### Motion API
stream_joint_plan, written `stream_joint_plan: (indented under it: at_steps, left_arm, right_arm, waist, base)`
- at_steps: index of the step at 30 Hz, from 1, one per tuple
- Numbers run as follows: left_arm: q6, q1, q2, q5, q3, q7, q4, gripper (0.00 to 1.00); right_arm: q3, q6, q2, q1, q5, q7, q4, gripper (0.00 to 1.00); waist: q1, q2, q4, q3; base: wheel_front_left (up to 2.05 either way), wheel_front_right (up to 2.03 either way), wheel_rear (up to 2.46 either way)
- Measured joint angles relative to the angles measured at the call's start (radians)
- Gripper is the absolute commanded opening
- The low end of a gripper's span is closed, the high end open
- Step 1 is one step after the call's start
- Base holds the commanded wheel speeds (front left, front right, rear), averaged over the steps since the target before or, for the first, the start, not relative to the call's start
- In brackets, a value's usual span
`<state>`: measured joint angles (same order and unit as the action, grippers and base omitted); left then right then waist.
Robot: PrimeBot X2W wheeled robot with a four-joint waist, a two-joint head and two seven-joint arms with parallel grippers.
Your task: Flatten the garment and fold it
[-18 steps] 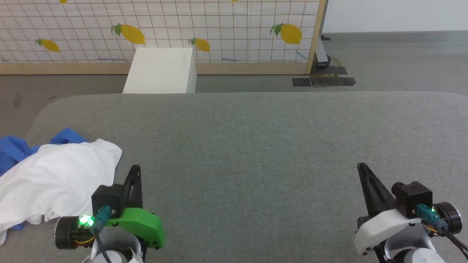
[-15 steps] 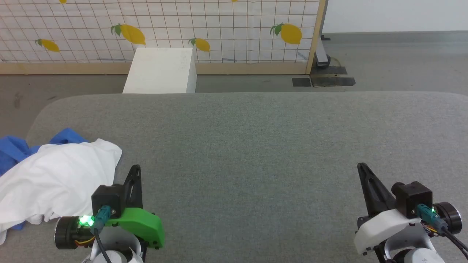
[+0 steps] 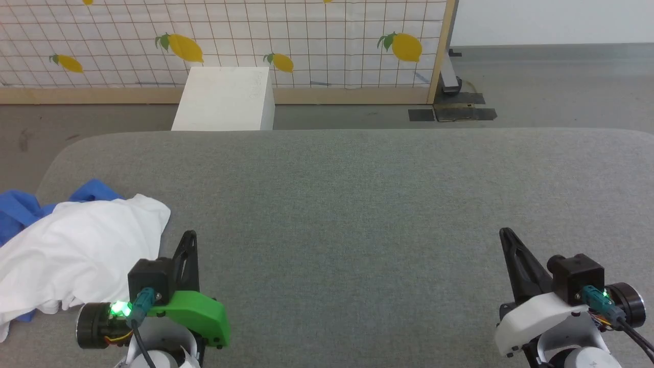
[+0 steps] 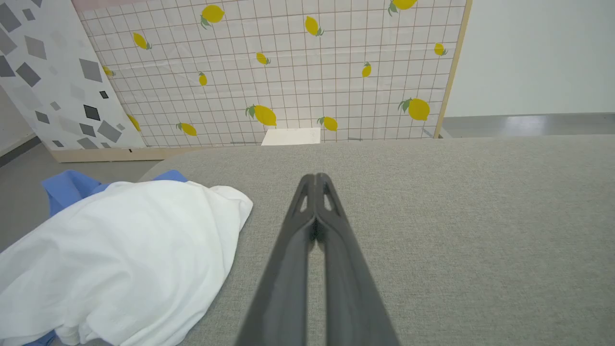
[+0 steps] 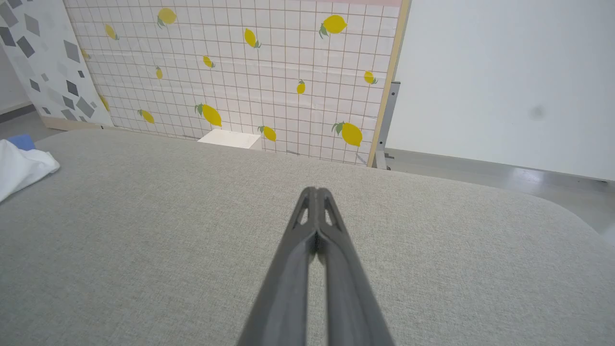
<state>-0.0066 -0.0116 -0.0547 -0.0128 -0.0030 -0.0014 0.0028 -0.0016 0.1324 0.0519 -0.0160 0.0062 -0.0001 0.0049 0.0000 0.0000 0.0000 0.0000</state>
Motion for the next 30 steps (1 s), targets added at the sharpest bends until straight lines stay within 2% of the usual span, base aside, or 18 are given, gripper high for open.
stream_joint_plan:
  at_steps: [2,3,17,30]
  left_arm:
    - [0.0,0.0,0.0,0.0,0.0,0.0,0.0,0.0]
    - [0.0,0.0,0.0,-0.001,0.0,0.0,0.0,1.0]
    - [0.0,-0.003,0.0,-0.009,-0.014,-0.011,0.021,1.0]
    - [0.019,-0.013,-0.001,-0.023,-0.027,-0.037,0.054,1.0]
  right_arm:
    - [0.0,0.0,0.0,0.0,0.0,0.0,0.0,0.0]
    - [0.0,0.0,0.0,0.0,0.0,0.0,0.0,1.0]
    - [-0.005,0.0,0.0,0.0,0.0,-0.005,0.008,1.0]
    - [-0.006,0.0,0.0,0.0,0.0,-0.027,0.022,1.0]
  waist:
    - [0.0,0.0,0.0,0.0]
    - [0.0,0.0,0.0,0.0]
    - [0.0,0.0,0.007,0.0]
    - [0.0,0.0,0.058,0.0]
  base:
    - [0.0,0.0,0.0]
    - [0.0,0.0,0.0]
    - [0.0,0.0,0.0]
    - [0.0,0.0,0.0]
